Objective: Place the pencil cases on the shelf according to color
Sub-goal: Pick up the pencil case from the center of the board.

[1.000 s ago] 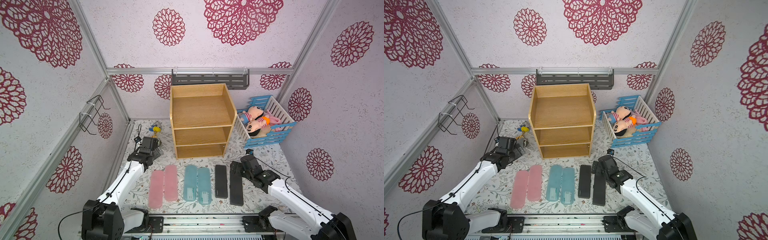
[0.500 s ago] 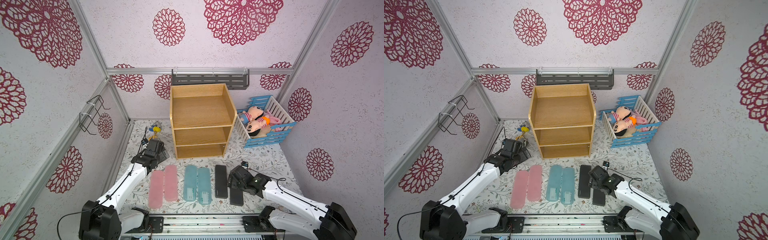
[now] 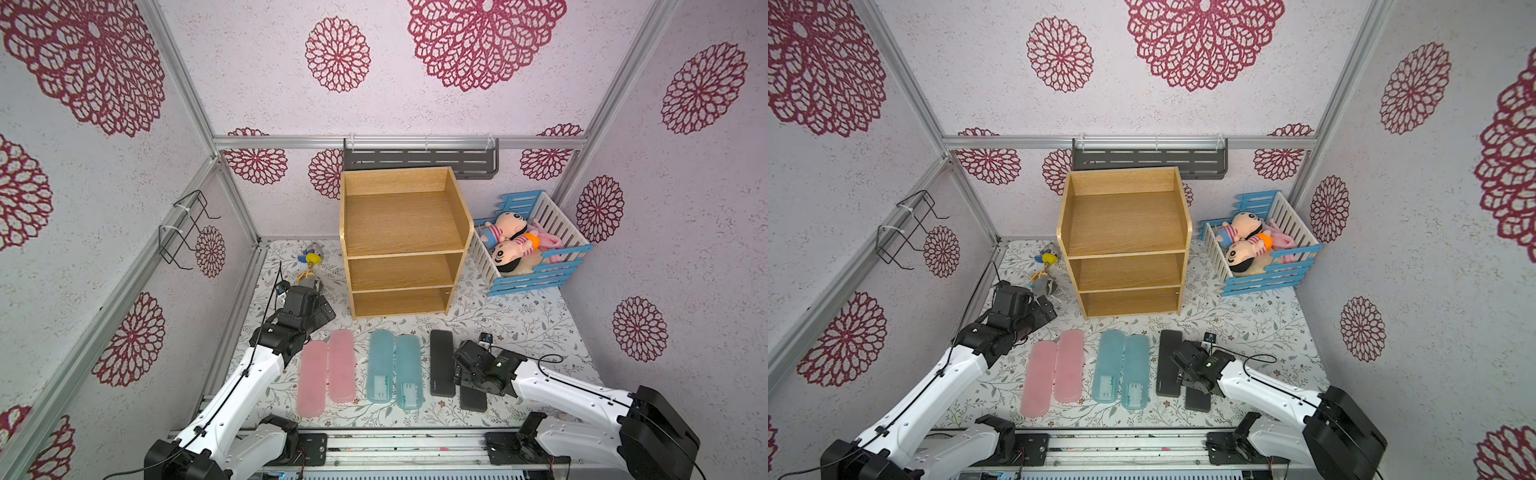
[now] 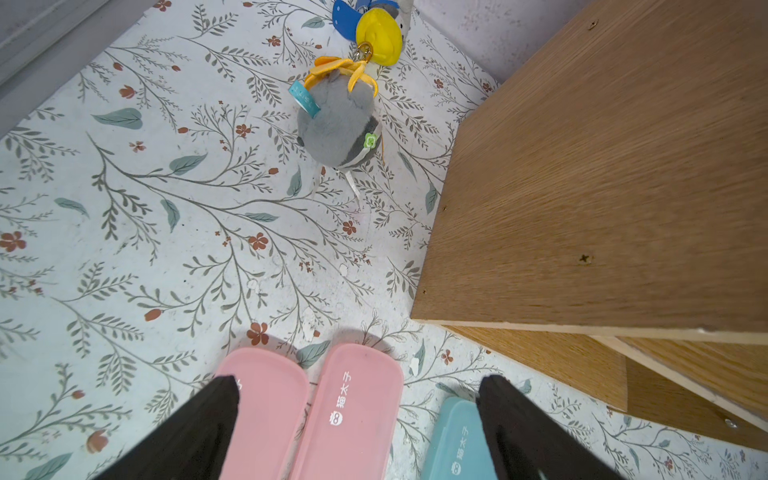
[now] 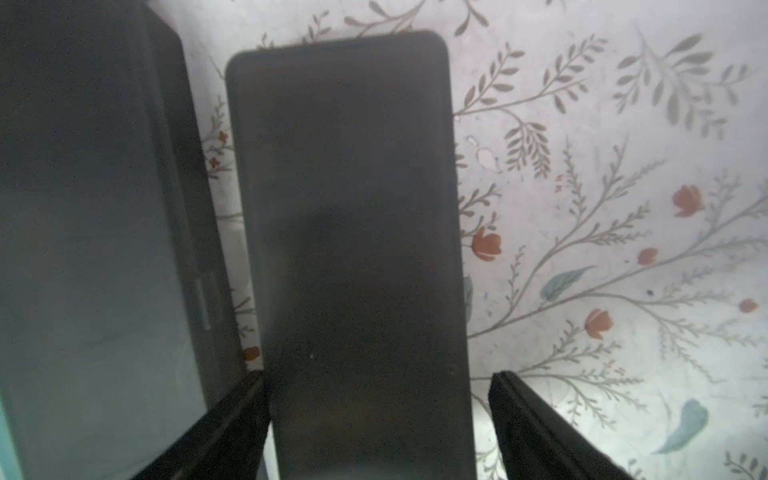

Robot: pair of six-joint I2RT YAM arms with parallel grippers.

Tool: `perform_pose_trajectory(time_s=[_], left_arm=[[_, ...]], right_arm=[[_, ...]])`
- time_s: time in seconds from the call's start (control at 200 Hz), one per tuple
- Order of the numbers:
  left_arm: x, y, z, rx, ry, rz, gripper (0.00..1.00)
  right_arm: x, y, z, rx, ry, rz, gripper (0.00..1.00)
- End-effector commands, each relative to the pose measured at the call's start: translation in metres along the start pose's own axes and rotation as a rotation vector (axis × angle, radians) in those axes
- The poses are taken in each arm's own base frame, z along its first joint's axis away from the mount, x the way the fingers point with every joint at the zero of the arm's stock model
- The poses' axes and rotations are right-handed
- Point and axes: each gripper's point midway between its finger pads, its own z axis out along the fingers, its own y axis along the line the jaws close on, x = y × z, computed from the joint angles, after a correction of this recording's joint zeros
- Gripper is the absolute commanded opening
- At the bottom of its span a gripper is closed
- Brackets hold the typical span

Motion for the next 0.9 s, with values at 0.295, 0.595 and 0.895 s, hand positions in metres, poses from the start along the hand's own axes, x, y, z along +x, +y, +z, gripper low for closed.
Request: perform_pose_trajectory(time_s=[0.295,0.595,0.895], left_arm=[[0.000,-0.014,0.003,0.050,0.017,-0.013,0.97],[-0.001,-0.014,-0.001,0.056,0.014,-0.026,0.97],[-0.009,-0.021,-0.011,0.082,-0.002,-0.045,0.97]], right_arm=[[0.002,0.011,0.015,-0.042,-0.015,-0.012,0.81],[-0.001,0.006,0.014,-0.035,-0.042,-0.014,0.60],[-0.024,0.009,-0.024,-0.110,-0.141,0.021,0.52]])
